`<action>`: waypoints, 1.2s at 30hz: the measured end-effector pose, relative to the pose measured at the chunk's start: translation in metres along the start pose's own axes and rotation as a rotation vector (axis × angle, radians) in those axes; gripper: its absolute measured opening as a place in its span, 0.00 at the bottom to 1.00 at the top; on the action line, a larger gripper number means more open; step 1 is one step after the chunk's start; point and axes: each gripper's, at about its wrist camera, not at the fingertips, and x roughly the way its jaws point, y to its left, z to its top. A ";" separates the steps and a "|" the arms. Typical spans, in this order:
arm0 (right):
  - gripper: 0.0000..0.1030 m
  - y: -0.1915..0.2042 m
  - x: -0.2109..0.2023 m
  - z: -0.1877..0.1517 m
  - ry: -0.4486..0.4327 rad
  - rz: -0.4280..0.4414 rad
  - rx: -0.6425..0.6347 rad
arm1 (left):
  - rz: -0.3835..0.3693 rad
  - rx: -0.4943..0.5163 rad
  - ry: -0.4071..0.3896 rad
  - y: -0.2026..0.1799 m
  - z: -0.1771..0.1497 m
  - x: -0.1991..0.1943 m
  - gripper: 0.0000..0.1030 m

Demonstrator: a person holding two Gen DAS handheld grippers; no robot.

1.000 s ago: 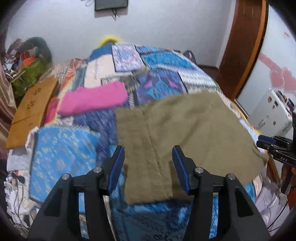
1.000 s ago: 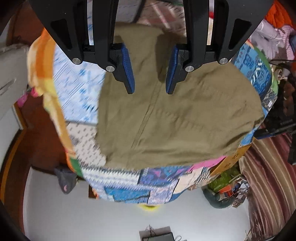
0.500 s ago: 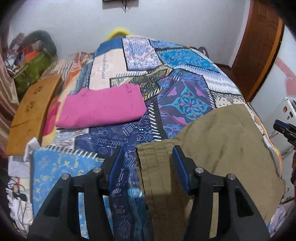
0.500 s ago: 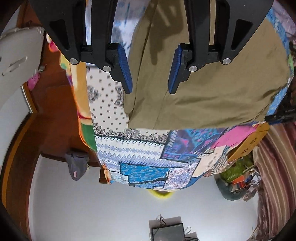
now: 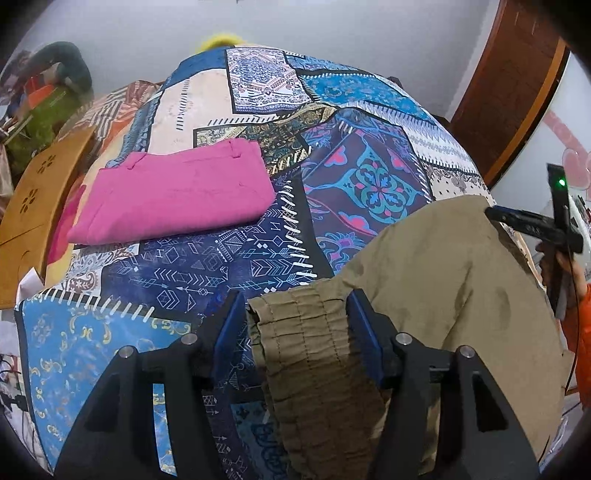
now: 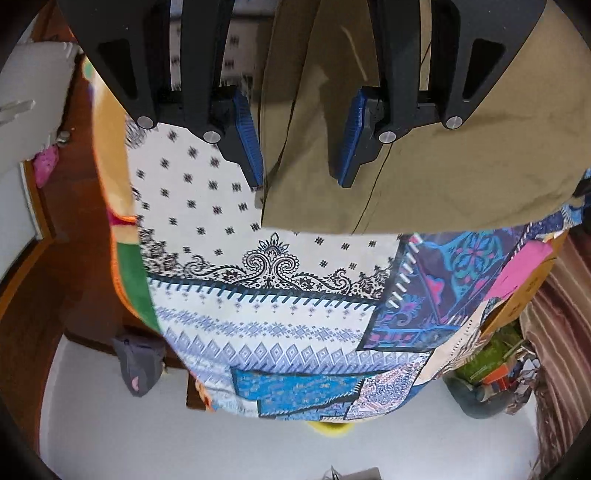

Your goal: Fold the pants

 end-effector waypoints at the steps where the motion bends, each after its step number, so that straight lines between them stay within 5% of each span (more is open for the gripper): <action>1: 0.37 -0.001 0.002 0.001 0.006 0.019 0.007 | -0.003 -0.003 0.001 0.001 0.000 0.001 0.54; 4: 0.31 -0.003 0.008 0.001 0.024 0.065 0.015 | -0.006 -0.008 -0.004 0.001 0.001 0.002 0.52; 6: 0.11 -0.002 0.008 0.000 0.015 0.047 -0.003 | 0.001 -0.010 -0.006 0.001 0.001 0.003 0.52; 13: 0.08 0.013 0.005 0.000 -0.032 -0.109 -0.118 | 0.080 0.031 -0.019 -0.009 0.002 0.005 0.52; 19: 0.09 0.018 -0.005 0.004 -0.010 -0.162 -0.157 | 0.081 0.015 -0.008 -0.005 0.005 0.002 0.54; 23: 0.12 0.018 -0.046 0.004 -0.065 -0.150 -0.129 | 0.113 0.024 -0.046 -0.008 0.007 -0.022 0.54; 27: 0.35 0.029 -0.089 -0.004 -0.129 -0.157 -0.143 | 0.179 0.051 -0.110 -0.013 0.002 -0.057 0.59; 36: 0.53 0.080 -0.165 -0.047 -0.231 -0.086 -0.181 | 0.134 -0.020 -0.141 -0.009 -0.036 -0.122 0.72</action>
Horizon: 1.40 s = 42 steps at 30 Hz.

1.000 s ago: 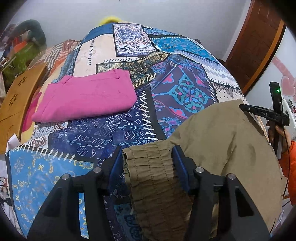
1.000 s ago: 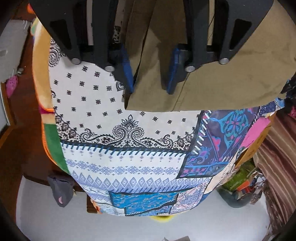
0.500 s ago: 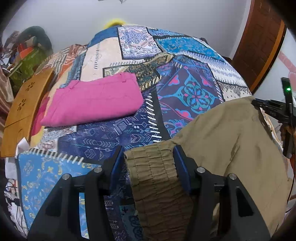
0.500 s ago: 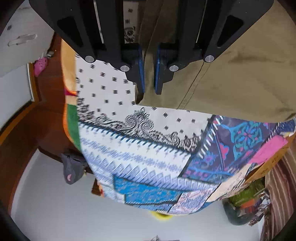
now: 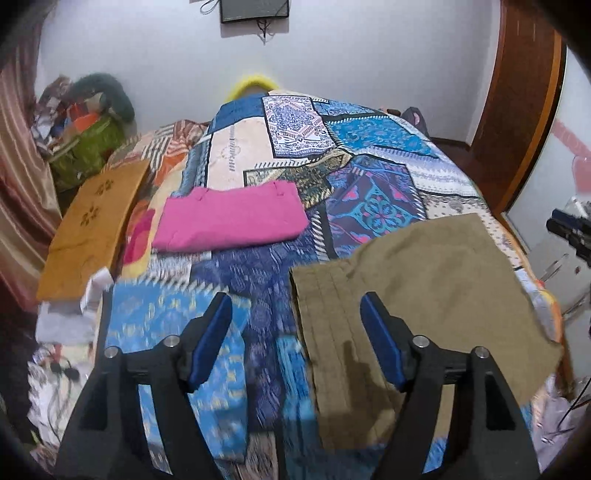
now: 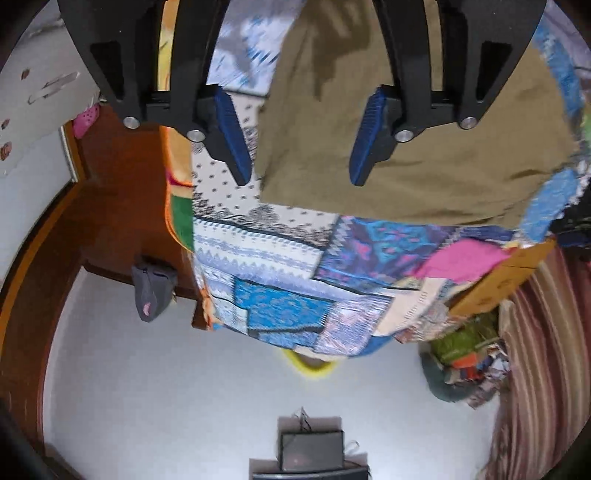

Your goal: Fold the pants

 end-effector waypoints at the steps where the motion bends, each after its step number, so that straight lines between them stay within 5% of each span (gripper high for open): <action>1: 0.53 0.006 -0.006 -0.003 -0.005 0.006 -0.003 | -0.014 -0.011 0.001 0.001 -0.006 -0.006 0.73; 9: 0.57 0.050 -0.032 -0.034 -0.042 0.094 0.038 | -0.077 -0.065 0.044 0.004 -0.056 -0.034 0.75; 19: 0.57 0.085 -0.007 -0.061 0.015 0.154 0.049 | -0.288 -0.253 0.177 0.003 -0.100 -0.013 0.75; 27: 0.57 0.088 0.030 -0.082 0.151 0.136 -0.013 | -0.408 -0.295 0.192 -0.011 -0.100 -0.002 0.75; 36: 0.57 0.095 0.028 -0.088 0.144 0.138 -0.070 | -0.564 -0.502 0.236 -0.002 -0.096 0.023 0.78; 42: 0.57 0.093 0.029 -0.090 0.142 0.155 -0.055 | -0.512 -0.533 0.234 -0.003 -0.087 0.038 0.78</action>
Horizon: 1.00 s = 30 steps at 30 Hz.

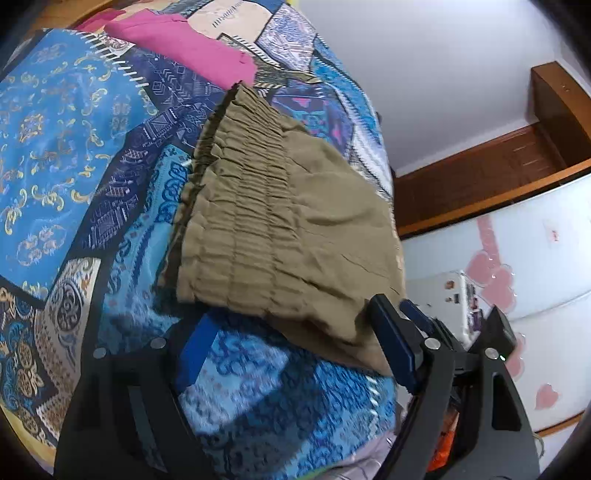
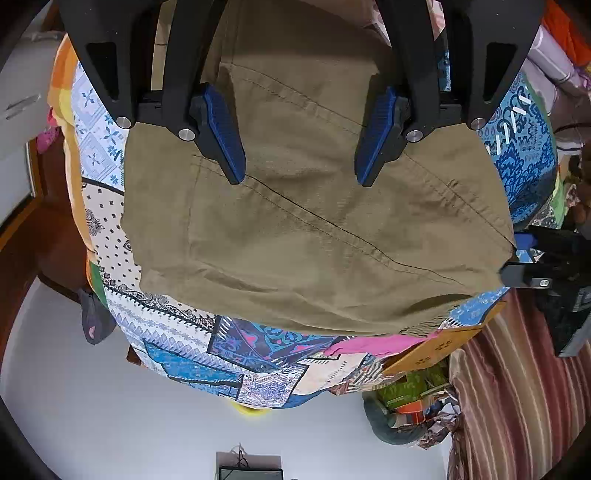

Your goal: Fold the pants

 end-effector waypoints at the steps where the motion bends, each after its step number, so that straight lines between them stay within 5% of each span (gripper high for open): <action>1: 0.57 -0.001 0.000 0.000 0.000 0.003 0.002 | 0.019 0.007 -0.004 -0.001 0.002 0.002 0.78; 9: 0.57 -0.005 0.002 0.000 0.002 0.044 0.024 | 0.225 0.124 -0.062 -0.022 0.018 0.029 0.78; 13: 0.57 -0.006 0.003 0.002 0.012 0.049 0.031 | 0.276 0.210 -0.091 -0.033 0.017 0.034 0.52; 18: 0.57 -0.009 0.002 0.011 0.047 0.063 0.040 | 0.377 0.384 -0.166 -0.058 0.008 0.029 0.38; 26: 0.57 0.008 -0.008 0.046 -0.055 0.034 0.000 | 0.440 0.514 -0.277 -0.078 -0.001 -0.003 0.29; 30: 0.57 0.031 0.012 0.064 -0.025 0.046 -0.061 | 0.472 0.574 -0.355 -0.088 -0.011 -0.031 0.27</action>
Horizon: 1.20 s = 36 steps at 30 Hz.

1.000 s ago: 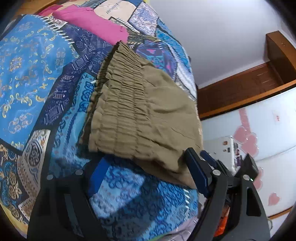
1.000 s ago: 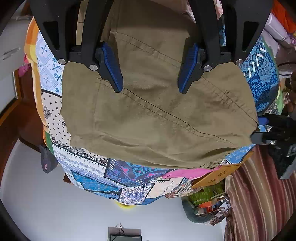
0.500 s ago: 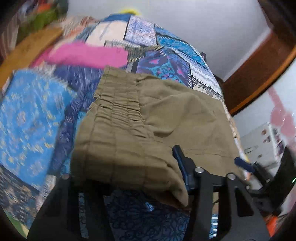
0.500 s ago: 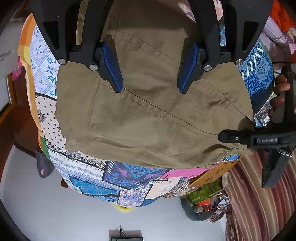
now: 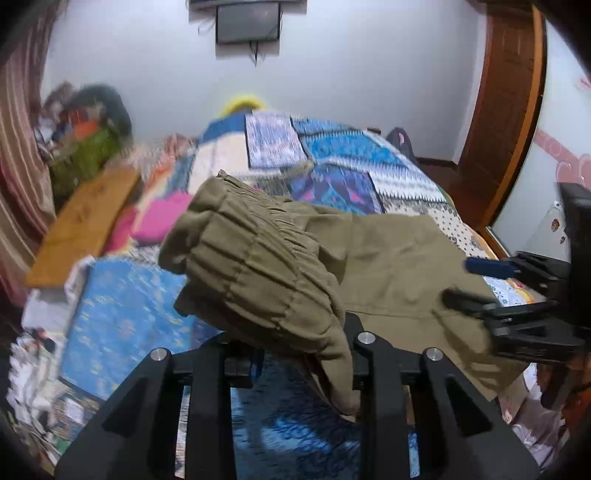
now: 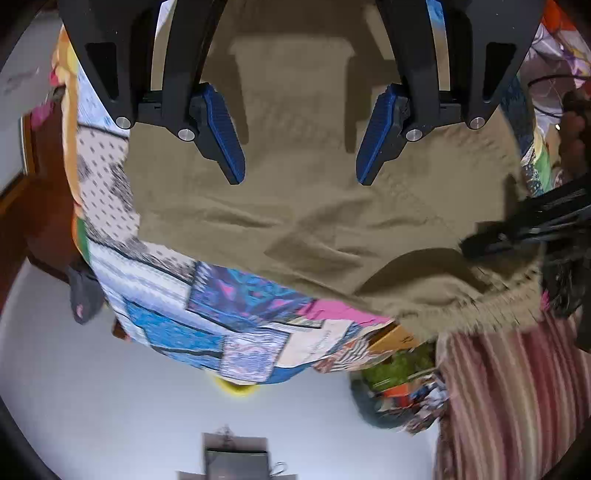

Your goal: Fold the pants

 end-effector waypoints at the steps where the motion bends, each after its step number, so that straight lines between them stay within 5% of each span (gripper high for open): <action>1: 0.57 0.006 0.007 0.003 0.018 0.016 -0.014 | 0.007 0.006 -0.016 0.002 0.000 -0.007 0.27; 7: 0.57 0.047 0.036 0.011 0.121 0.119 -0.113 | 0.030 0.019 -0.074 0.013 0.004 -0.038 0.25; 11: 0.57 0.055 0.035 0.008 0.114 0.126 -0.132 | 0.068 0.079 -0.096 0.005 0.004 -0.043 0.26; 18: 0.57 0.014 -0.020 -0.021 0.023 0.083 -0.002 | 0.079 0.151 -0.123 -0.017 0.011 -0.048 0.25; 27: 0.57 -0.051 -0.054 -0.093 0.064 -0.079 0.138 | 0.032 0.215 -0.145 -0.056 0.023 -0.052 0.25; 36: 0.57 -0.062 -0.041 -0.105 0.048 -0.034 0.204 | -0.072 0.264 -0.084 -0.108 0.027 -0.032 0.24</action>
